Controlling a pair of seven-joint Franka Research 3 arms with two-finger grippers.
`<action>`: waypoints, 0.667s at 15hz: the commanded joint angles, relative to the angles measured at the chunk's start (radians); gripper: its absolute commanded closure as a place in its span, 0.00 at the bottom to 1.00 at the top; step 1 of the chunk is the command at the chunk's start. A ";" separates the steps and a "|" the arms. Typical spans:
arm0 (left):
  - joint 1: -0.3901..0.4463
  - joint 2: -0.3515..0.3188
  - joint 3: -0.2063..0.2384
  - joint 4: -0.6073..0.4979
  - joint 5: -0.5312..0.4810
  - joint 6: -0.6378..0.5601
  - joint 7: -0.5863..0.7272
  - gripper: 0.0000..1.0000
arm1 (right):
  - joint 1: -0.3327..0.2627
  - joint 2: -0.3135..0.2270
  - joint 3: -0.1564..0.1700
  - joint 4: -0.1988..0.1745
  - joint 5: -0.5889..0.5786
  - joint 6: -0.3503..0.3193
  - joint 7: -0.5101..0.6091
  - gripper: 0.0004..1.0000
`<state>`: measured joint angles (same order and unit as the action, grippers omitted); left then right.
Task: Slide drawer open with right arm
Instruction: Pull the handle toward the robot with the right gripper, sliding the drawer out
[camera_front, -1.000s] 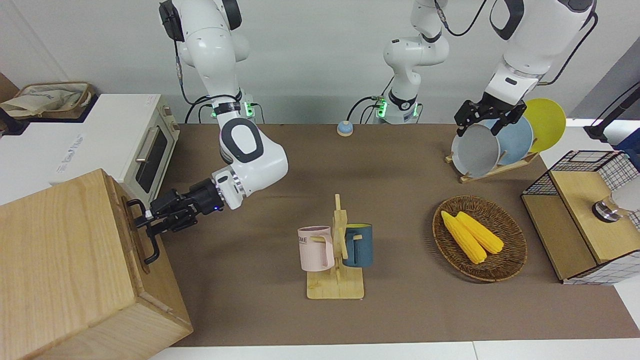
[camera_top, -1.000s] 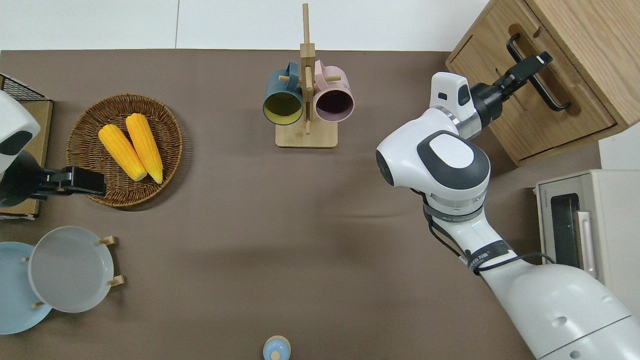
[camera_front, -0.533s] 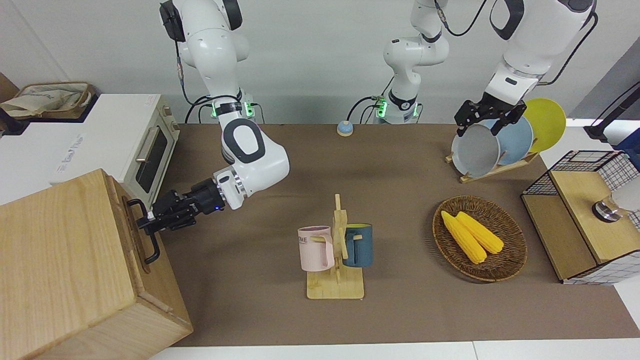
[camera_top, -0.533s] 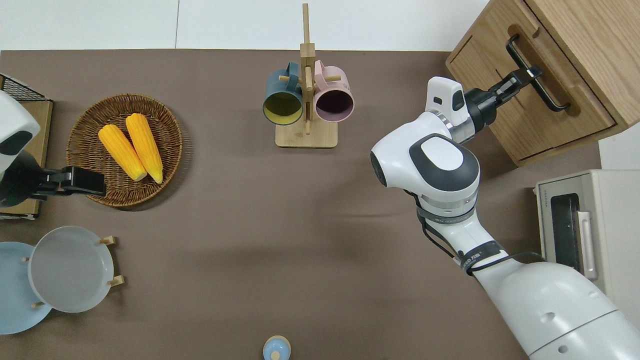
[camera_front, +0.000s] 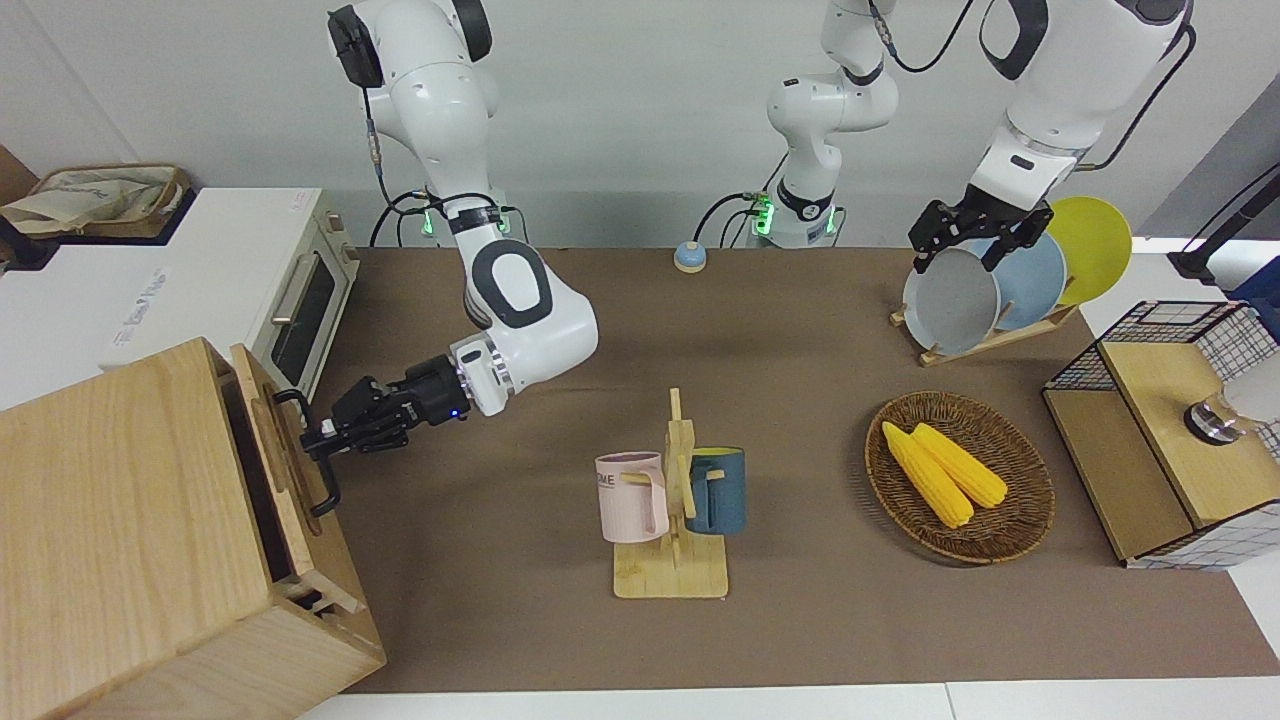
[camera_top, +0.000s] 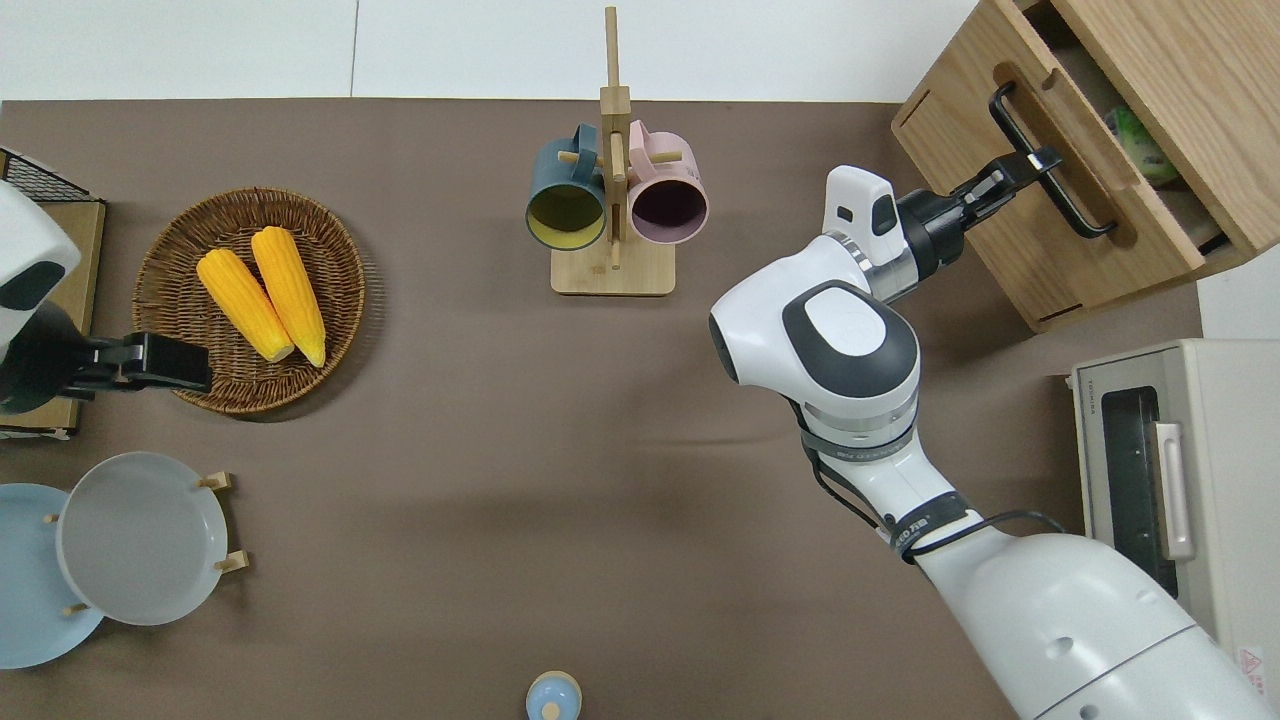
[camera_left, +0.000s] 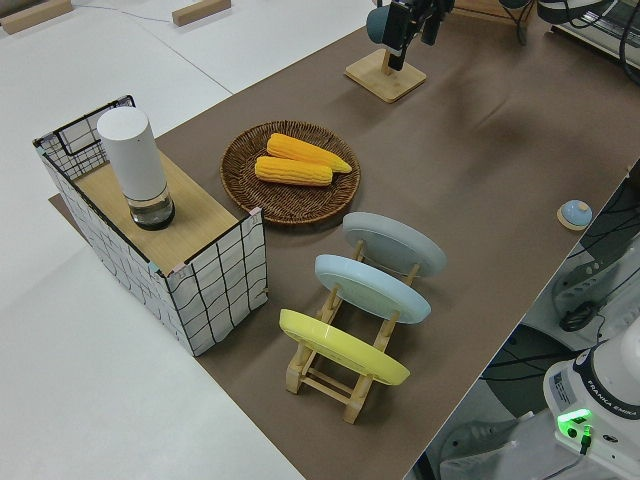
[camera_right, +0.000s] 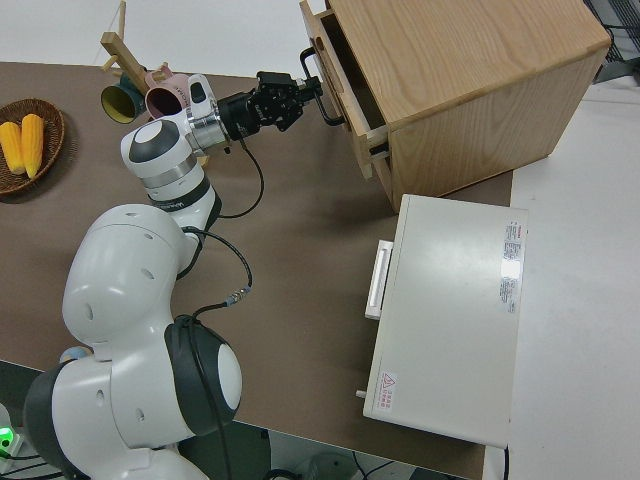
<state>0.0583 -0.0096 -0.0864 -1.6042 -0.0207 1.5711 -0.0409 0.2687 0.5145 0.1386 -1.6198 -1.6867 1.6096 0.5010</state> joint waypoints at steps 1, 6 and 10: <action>-0.005 -0.010 0.005 -0.005 0.012 -0.013 0.009 0.00 | 0.046 -0.019 0.012 0.001 0.033 -0.094 -0.029 1.00; -0.005 -0.010 0.005 -0.005 0.012 -0.013 0.009 0.00 | 0.058 -0.022 0.064 0.005 0.051 -0.149 -0.030 1.00; -0.005 -0.010 0.004 -0.005 0.012 -0.013 0.009 0.00 | 0.102 -0.024 0.079 0.005 0.058 -0.197 -0.030 1.00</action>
<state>0.0583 -0.0096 -0.0864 -1.6042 -0.0207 1.5711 -0.0408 0.3350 0.5137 0.2163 -1.6185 -1.6284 1.4739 0.5010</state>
